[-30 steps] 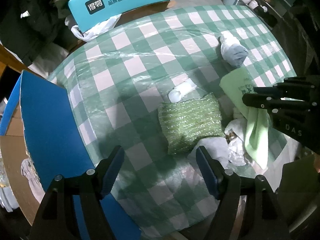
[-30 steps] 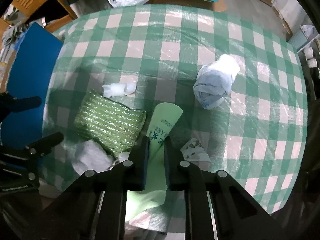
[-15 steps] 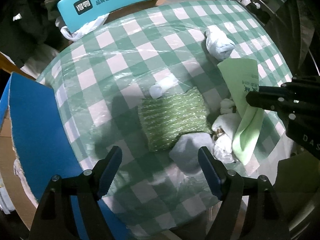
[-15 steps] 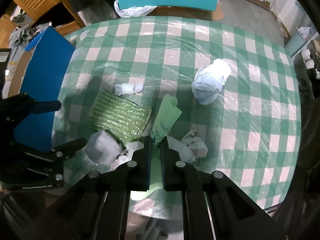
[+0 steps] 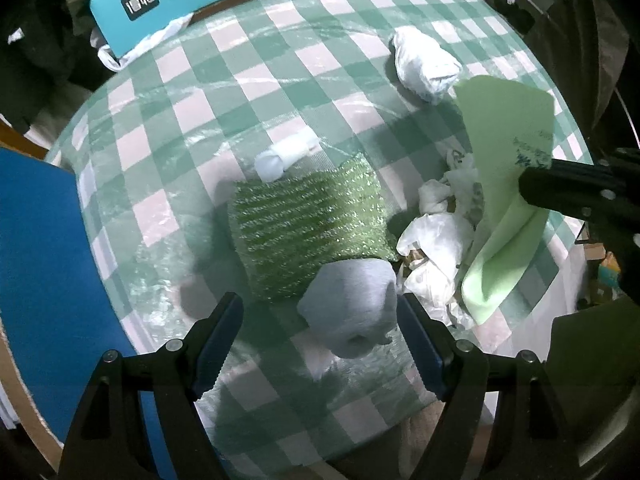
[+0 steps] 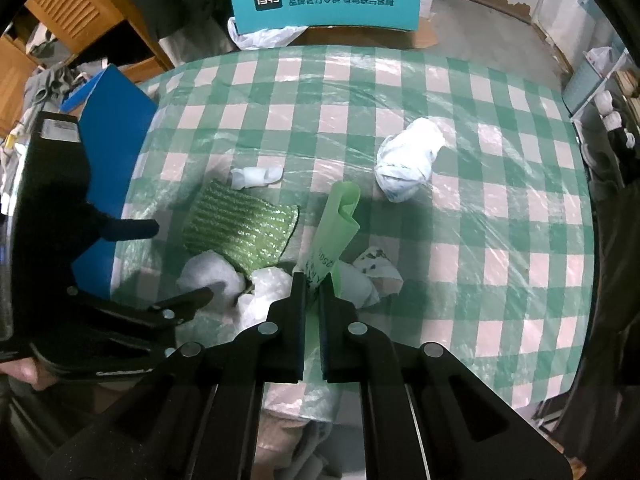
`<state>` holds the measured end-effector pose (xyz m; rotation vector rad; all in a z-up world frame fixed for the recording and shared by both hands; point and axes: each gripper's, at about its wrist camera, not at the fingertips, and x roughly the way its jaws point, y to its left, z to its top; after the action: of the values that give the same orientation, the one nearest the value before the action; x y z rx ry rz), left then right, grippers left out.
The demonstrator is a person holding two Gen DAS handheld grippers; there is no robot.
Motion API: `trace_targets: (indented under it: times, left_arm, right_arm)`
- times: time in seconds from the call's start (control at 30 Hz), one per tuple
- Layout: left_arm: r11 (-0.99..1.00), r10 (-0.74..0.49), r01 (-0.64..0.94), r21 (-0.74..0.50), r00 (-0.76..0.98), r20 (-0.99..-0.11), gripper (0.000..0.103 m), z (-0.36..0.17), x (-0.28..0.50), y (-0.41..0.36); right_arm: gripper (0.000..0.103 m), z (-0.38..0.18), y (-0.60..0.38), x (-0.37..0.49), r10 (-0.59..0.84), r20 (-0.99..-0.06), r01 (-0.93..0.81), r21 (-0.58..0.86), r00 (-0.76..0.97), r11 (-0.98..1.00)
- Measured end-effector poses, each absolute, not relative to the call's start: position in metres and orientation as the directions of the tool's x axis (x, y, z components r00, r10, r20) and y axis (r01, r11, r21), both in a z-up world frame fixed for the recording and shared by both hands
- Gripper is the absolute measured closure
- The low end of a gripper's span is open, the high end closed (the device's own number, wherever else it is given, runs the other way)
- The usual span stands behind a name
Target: Organize soft objects
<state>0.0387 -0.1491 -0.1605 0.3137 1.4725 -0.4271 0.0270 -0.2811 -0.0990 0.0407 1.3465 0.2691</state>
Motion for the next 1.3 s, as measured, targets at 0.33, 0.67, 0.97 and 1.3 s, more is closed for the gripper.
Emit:
trace_targets:
  times: [0.33,0.67,0.97,1.3]
  left_arm:
    - [0.884,-0.089,0.462,-0.072,0.016,-0.996,0.036,-0.178,0.042,-0.157]
    - [0.860,-0.111,0.503,-0.088,0.016,-0.994,0.078,-0.178,0.035,-0.167]
    - [0.847,-0.143,0.525,-0.079,0.083,-0.986,0.085,-0.144,0.025,-0.163]
    - [0.857,-0.135,0.515,-0.018,0.191,-0.972,0.085,-0.107,0.020,-0.146]
  right_arm:
    - [0.098,-0.096,-0.290,0.021,0.222,-0.951,-0.159,0.190,0.214,0.969]
    - [0.098,-0.095,-0.292,0.019,0.222,-0.950,-0.157,0.190,0.220,0.969]
    - [0.098,-0.086,-0.288,0.018,0.223,-0.945,-0.170,0.185,0.239,0.968]
    - [0.098,-0.068,-0.279,0.016,0.209,-0.935,-0.199,0.155,0.287,0.968]
